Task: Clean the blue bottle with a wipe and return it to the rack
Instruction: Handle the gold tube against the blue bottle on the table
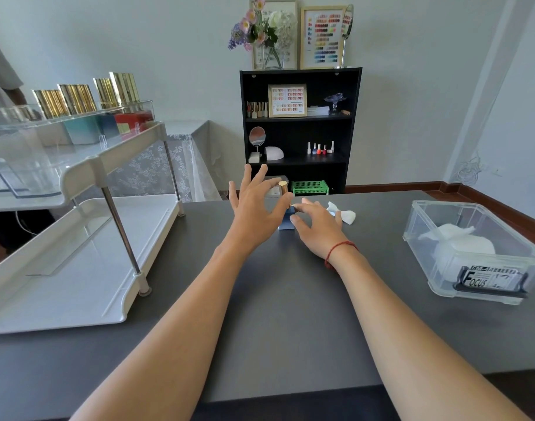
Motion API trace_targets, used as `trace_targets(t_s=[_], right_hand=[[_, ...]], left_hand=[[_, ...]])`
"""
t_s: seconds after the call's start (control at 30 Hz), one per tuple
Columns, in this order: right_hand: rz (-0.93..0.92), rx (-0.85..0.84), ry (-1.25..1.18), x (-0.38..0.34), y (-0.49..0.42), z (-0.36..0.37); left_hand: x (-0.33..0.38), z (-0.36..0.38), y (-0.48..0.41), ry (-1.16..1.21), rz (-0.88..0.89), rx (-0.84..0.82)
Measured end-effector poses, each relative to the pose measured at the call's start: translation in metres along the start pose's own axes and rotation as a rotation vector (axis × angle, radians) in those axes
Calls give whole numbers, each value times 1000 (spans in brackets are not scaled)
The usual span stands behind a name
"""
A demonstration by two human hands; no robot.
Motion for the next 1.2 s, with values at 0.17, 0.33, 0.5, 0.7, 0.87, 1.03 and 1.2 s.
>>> trace_targets(t_s=[0.17, 0.33, 0.5, 0.7, 0.87, 1.03, 1.2], right_hand=[[-12, -2, -19, 0, 0, 0], [-18, -3, -23, 0, 0, 0], [-19, -7, -19, 1, 0, 1], [-24, -13, -6, 1, -1, 1], [-18, -12, 2, -1, -1, 0], [-25, -14, -2, 0, -1, 0], [-19, -18, 3, 0, 0, 1]], left_hand=[[-4, 1, 0, -10, -105, -27], [-5, 2, -1, -10, -79, -57], [-3, 5, -2, -45, -66, -142], [-3, 7, -3, -29, -108, -189], [-3, 6, -3, -20, -147, -129], [-3, 5, -4, 18, -152, -143], [-2, 8, -4, -6, -124, -186]])
Point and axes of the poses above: each hand's wrist, its own y-axis away from the middle knuckle, its own z-axis out of the palm, x = y × z, the point moved 2 cm from there along -y, towards the middle knuckle, and after that the axes turned 6 degrees about -z, right-handed, at the moved point
